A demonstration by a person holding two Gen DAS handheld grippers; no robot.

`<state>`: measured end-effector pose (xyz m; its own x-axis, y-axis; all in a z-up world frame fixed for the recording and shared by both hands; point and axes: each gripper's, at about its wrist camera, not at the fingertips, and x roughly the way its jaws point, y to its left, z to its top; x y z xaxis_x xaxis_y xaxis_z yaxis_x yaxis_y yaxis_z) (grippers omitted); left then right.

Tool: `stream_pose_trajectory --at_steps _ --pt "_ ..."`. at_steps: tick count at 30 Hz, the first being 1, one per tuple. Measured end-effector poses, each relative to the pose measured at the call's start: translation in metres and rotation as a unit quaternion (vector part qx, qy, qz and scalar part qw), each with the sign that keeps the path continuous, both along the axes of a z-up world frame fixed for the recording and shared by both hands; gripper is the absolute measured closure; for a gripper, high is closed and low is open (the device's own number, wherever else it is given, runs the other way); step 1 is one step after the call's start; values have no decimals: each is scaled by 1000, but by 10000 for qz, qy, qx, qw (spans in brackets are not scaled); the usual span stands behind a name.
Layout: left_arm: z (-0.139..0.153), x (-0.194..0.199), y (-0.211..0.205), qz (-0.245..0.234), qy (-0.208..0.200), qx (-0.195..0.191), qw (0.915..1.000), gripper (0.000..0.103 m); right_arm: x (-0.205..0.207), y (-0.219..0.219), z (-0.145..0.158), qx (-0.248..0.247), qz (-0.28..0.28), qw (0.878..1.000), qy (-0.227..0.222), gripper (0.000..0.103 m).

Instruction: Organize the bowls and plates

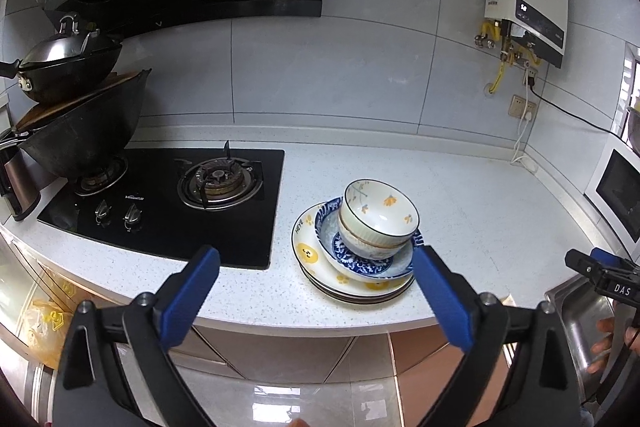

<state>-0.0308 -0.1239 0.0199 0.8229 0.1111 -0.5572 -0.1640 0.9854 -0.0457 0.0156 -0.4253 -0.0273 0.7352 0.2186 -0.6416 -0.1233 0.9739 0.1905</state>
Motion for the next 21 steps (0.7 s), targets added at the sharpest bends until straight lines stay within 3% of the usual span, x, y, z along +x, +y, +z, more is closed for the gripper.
stream_pose_trajectory --at_steps 10,21 --pt "2 0 13 169 117 -199 9996 5 4 3 -7 12 66 9998 198 1" --pt "10 -2 22 252 -54 -304 9992 5 4 9 -7 -143 70 9997 189 1"
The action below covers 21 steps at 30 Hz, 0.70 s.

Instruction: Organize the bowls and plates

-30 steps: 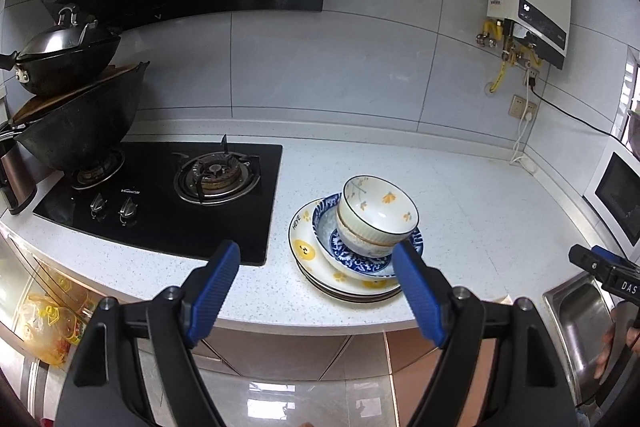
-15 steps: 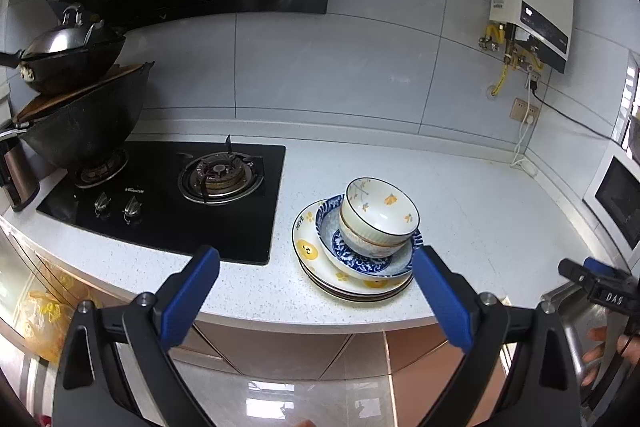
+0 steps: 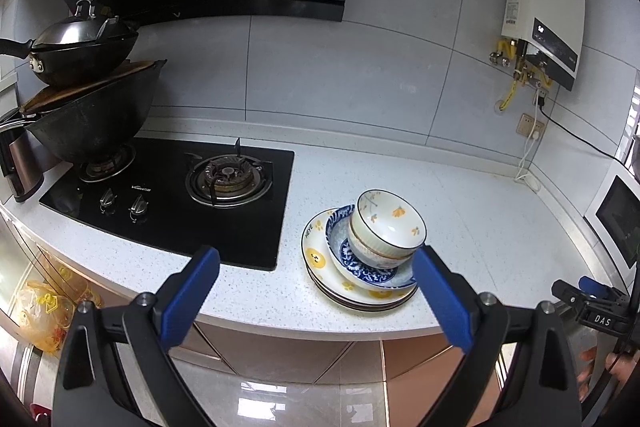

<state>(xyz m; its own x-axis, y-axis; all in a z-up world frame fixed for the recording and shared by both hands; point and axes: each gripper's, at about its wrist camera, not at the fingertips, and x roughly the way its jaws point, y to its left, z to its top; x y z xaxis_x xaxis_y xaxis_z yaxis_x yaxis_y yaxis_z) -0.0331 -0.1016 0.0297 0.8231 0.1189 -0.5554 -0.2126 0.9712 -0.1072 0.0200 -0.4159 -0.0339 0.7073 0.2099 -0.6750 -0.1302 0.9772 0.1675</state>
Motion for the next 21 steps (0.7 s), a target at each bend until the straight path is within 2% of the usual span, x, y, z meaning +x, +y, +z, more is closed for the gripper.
stream_pose_trajectory --at_steps 4,12,21 --pt "-1 1 6 56 41 -95 9999 5 3 -1 -1 -34 -94 9999 48 1" --pt "1 -3 7 112 -45 57 9999 5 7 -7 3 118 -264 9996 38 1" --pt "4 -10 13 292 -136 184 9993 5 11 1 5 124 -155 9998 -34 1"
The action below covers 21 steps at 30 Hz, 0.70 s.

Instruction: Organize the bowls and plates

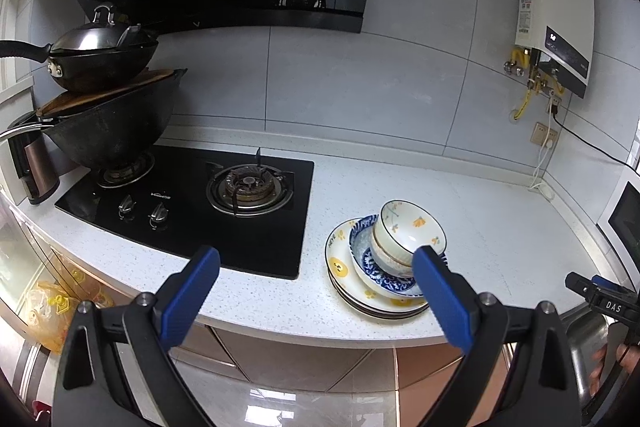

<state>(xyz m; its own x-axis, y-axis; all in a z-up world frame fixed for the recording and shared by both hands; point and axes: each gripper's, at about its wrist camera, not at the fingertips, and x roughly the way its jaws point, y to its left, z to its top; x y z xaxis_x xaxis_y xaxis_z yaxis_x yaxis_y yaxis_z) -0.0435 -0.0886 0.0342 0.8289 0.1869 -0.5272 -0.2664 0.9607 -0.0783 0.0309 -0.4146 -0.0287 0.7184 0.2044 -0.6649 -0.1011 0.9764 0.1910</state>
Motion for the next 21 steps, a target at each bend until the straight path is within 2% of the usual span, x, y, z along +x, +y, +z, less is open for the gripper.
stream_pose_trajectory --at_steps 5,21 --pt "-1 -1 5 40 15 -50 10000 5 2 9 -1 -160 78 9998 18 1" --pt "2 -5 17 307 -12 -4 9995 5 2 24 0 -210 358 9991 -66 1"
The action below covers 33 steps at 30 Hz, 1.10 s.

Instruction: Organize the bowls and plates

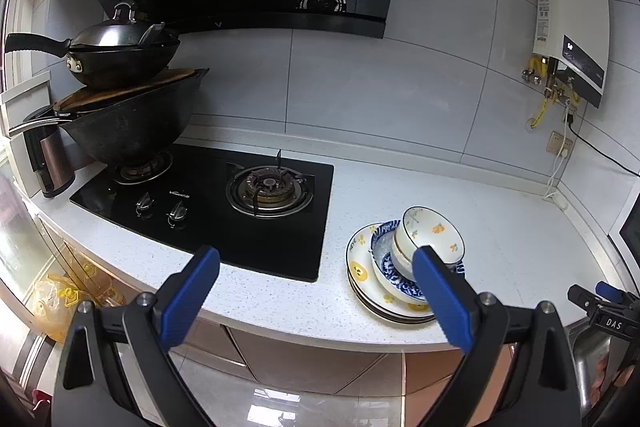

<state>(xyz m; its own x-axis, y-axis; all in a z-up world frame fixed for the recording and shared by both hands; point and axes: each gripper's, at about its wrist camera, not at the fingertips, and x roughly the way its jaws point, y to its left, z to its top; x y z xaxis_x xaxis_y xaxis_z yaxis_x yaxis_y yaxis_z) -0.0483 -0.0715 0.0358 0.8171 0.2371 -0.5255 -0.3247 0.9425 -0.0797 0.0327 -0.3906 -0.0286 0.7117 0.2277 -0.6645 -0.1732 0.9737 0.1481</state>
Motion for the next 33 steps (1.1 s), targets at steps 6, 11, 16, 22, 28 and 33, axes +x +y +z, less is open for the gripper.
stream_pose_trajectory --at_steps 6,11,16,22,28,33 --pt "1 -1 -1 7 -12 50 10000 5 -1 3 0 37 99 9999 -36 1" --pt "3 -1 -1 55 -44 111 9999 5 -1 3 -1 54 94 9999 3 1" --pt "4 0 1 85 -43 112 9999 5 0 2 -3 55 92 9999 65 1" --pt "5 2 -1 88 -13 175 9998 5 0 2 -5 16 109 9999 94 1" --pt "5 1 -3 62 2 187 9998 5 1 -7 -4 11 29 9999 169 1" --pt "2 4 -11 -107 158 629 9978 5 -4 -22 -3 26 -81 9997 233 1"
